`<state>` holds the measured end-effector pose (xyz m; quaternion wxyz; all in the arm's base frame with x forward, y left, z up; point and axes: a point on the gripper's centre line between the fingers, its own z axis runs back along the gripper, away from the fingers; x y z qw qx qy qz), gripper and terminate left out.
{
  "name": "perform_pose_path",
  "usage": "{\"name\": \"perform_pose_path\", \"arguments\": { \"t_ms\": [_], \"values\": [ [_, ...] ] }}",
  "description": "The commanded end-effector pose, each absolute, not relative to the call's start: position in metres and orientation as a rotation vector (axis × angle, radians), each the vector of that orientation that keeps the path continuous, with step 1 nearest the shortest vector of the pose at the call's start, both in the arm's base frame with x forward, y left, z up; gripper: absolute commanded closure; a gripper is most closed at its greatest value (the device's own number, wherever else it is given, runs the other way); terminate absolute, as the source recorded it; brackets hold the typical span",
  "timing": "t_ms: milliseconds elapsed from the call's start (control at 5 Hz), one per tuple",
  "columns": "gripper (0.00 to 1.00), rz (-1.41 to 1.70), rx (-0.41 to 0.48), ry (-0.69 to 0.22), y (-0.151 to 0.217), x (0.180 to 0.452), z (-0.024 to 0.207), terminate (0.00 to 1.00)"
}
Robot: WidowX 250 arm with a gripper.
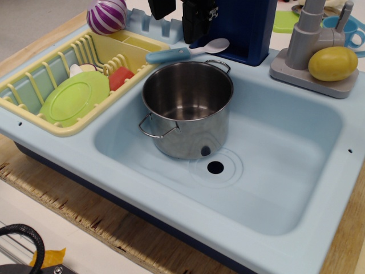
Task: Put spoon in pot
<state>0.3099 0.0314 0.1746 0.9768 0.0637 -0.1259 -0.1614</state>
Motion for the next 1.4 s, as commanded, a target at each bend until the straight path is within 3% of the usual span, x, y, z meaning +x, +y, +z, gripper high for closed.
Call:
{"name": "perform_pose_path", "arguments": {
  "t_ms": [0, 1200],
  "values": [
    [0.0, -0.325, 0.128, -0.254, 0.031, 0.31, 0.175, 0.0],
    [0.0, -0.35, 0.087, -0.268, 0.058, 0.335, 0.147, 0.0]
  ]
}}
